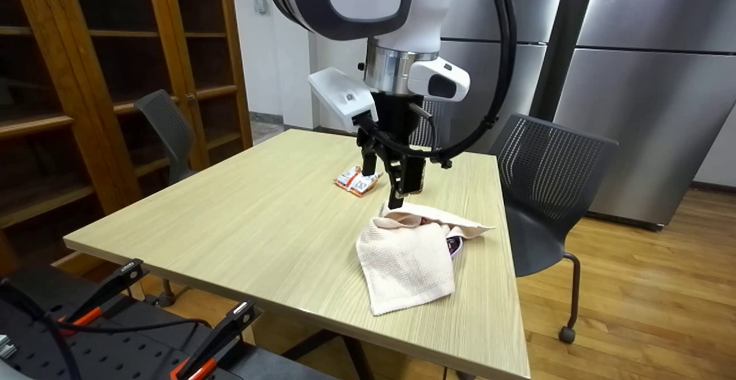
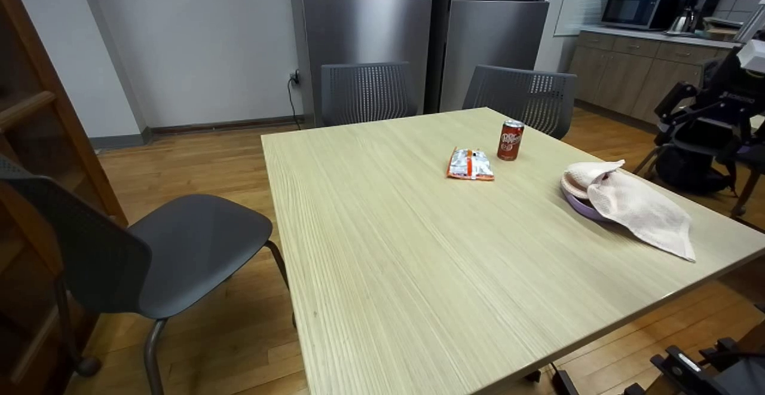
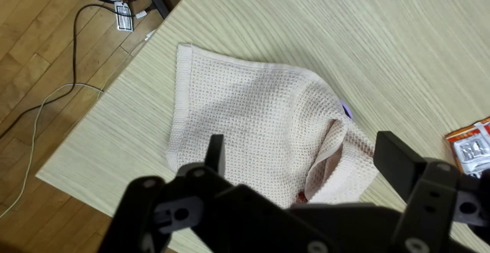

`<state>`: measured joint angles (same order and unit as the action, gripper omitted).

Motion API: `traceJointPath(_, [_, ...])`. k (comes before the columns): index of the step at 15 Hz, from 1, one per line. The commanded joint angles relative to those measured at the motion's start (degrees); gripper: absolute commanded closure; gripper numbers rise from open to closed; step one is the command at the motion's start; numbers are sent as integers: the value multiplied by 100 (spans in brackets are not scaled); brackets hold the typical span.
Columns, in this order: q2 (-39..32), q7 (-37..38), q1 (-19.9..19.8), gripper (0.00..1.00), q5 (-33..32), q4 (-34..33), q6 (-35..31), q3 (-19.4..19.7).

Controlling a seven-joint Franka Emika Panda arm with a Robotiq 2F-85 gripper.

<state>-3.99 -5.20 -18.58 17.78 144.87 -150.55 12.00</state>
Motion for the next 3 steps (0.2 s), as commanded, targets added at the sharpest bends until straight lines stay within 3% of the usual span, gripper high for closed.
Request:
traceJointPath(1, [4, 5, 89, 0, -2, -3, 11, 88])
traceJointPath(3, [4, 5, 89, 0, -2, -3, 10, 89])
